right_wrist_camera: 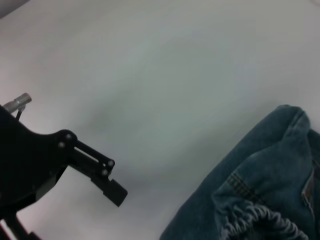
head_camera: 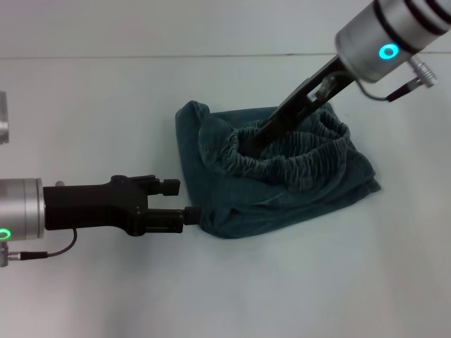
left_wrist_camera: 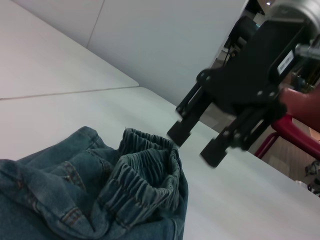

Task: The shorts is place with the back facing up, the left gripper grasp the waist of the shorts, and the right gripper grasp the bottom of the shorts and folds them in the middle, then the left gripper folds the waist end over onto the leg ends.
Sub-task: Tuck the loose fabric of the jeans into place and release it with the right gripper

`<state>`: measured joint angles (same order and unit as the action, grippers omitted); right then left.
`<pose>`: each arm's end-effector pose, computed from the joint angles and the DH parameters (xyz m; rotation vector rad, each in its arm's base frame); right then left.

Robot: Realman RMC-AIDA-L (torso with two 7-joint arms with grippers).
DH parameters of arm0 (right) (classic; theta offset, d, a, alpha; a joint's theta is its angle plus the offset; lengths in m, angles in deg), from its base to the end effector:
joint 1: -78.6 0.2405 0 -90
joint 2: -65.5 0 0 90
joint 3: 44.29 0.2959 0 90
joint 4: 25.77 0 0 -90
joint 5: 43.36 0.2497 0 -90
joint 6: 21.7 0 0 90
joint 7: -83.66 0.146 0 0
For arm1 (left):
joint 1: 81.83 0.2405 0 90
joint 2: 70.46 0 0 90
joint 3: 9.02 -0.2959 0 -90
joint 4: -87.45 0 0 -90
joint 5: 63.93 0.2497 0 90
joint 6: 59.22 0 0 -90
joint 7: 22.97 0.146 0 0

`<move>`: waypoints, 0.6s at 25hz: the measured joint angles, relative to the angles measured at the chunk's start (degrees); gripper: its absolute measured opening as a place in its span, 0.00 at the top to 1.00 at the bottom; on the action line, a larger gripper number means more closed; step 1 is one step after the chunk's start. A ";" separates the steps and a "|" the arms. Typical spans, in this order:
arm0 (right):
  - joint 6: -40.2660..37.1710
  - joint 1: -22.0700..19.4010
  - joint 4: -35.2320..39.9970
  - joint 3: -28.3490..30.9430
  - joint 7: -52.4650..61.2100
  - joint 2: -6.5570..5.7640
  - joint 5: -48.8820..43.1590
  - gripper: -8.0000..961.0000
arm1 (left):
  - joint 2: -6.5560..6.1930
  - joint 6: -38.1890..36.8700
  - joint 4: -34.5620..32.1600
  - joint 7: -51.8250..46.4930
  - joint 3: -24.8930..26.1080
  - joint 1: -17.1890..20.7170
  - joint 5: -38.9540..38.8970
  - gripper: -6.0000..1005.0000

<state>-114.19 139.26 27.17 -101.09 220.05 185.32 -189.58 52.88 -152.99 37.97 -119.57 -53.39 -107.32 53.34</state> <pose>0.1018 0.4786 -0.0290 -2.8530 0.8852 -0.2681 -0.3018 0.3542 -0.0283 -2.7857 -0.9215 -0.6688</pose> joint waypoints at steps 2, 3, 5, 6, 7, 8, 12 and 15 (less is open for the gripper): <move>2.01 0.78 -3.24 -0.05 0.07 0.00 0.20 0.41 | 0.02 0.26 0.03 0.00 0.02 0.00 0.00 0.16; 3.30 1.13 -4.84 -0.09 0.06 0.01 0.31 0.41 | 0.04 0.44 0.09 0.00 0.03 0.02 0.00 0.16; 6.24 1.80 -7.76 -0.16 0.08 0.10 0.48 0.41 | 0.05 0.57 0.27 0.00 0.04 0.04 0.00 0.16; 7.72 2.10 -9.11 -0.19 0.11 0.17 0.62 0.41 | 0.06 0.58 0.38 0.02 0.04 0.04 0.00 0.16; 8.89 2.40 -10.37 -0.21 0.16 0.19 0.77 0.42 | 0.06 0.63 0.46 0.03 0.05 0.04 0.00 0.16; 9.97 2.75 -11.76 -0.23 0.21 0.22 0.96 0.42 | 0.07 0.75 0.54 0.04 0.06 0.05 0.00 0.16; 13.39 3.75 -16.12 -0.99 0.26 0.26 1.35 0.42 | 0.10 1.55 0.66 0.18 0.08 0.12 -0.01 0.16; 15.82 3.84 -18.00 -2.82 0.28 0.39 2.30 0.42 | 0.19 2.16 1.17 0.44 0.08 0.12 -0.02 0.16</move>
<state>-98.37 143.10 9.17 -103.91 220.33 185.71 -187.27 53.07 -150.84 39.14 -119.13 -53.31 -107.19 53.32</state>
